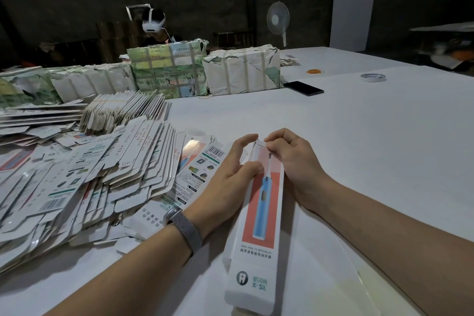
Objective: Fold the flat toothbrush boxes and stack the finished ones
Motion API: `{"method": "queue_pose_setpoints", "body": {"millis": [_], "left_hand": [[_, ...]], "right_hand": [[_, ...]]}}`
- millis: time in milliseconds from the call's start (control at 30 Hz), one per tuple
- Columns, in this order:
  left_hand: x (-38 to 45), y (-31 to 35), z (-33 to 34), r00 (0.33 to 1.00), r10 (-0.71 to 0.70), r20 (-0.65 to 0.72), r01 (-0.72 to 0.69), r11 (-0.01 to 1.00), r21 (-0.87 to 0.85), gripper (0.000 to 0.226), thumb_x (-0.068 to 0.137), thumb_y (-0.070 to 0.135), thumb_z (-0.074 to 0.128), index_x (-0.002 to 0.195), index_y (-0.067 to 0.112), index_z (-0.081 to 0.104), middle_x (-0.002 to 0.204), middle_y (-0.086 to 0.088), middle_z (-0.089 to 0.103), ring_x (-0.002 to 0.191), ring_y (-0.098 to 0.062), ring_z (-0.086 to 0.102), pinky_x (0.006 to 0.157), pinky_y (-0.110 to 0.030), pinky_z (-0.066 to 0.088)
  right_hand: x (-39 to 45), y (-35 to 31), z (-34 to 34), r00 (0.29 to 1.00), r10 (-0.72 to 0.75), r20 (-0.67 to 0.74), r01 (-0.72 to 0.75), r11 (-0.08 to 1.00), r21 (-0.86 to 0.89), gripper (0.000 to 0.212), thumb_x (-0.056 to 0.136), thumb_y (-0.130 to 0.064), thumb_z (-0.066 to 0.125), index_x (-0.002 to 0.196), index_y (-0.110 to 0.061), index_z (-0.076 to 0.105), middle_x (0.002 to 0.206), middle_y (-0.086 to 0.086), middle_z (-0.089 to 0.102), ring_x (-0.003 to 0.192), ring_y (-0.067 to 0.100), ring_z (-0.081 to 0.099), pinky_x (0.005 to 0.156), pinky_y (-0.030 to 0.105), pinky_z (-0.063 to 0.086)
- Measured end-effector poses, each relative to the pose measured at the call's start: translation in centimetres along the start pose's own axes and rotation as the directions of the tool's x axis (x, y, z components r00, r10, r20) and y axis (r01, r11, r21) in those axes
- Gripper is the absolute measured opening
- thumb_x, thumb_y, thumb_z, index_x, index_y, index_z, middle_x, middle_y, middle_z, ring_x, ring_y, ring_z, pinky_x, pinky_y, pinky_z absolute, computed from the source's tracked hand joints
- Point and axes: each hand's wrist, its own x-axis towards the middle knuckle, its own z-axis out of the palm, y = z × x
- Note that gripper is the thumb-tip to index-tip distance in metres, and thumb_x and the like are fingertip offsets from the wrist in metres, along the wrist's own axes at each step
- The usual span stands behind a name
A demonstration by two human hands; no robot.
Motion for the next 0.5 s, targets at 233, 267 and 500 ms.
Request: {"method": "queue_pose_setpoints", "body": {"millis": [233,267,500], "left_hand": [[-0.31,0.31,-0.01,1.0,0.003,0.006,-0.004,1.0,0.019,0.048,0.093,0.038,0.048,0.137,0.054,0.036,0.101,0.006,0.073,0.078,-0.014,0.076,0.066,-0.021,0.059],[-0.32,0.34,-0.01,1.0,0.003,0.007,-0.003,1.0,0.019,0.047,0.093,0.038,0.048,0.135,0.055,0.036,0.101,0.005,0.073,0.078,-0.014,0.076,0.066,-0.022,0.059],[-0.07,0.15,-0.03,1.0,-0.004,-0.014,0.004,1.0,-0.012,0.054,0.083,0.041,0.049,0.135,0.052,0.042,0.093,0.005,0.076,0.077,-0.017,0.076,0.064,-0.023,0.058]], "right_hand": [[0.03,0.13,-0.06,1.0,-0.011,-0.002,0.011,1.0,-0.008,0.043,0.098,-0.012,0.05,0.064,-0.033,0.064,0.066,-0.003,0.061,0.06,0.012,0.061,0.059,0.028,0.052],[0.03,0.13,-0.07,1.0,-0.012,-0.002,0.012,1.0,-0.01,0.042,0.098,-0.012,0.05,0.064,-0.033,0.064,0.066,-0.003,0.061,0.059,0.012,0.061,0.059,0.028,0.052],[0.14,0.0,-0.21,1.0,-0.007,0.024,0.007,1.0,0.013,0.041,0.095,-0.006,0.049,0.064,-0.029,0.062,0.065,-0.001,0.06,0.058,0.013,0.058,0.057,0.028,0.048]]}}
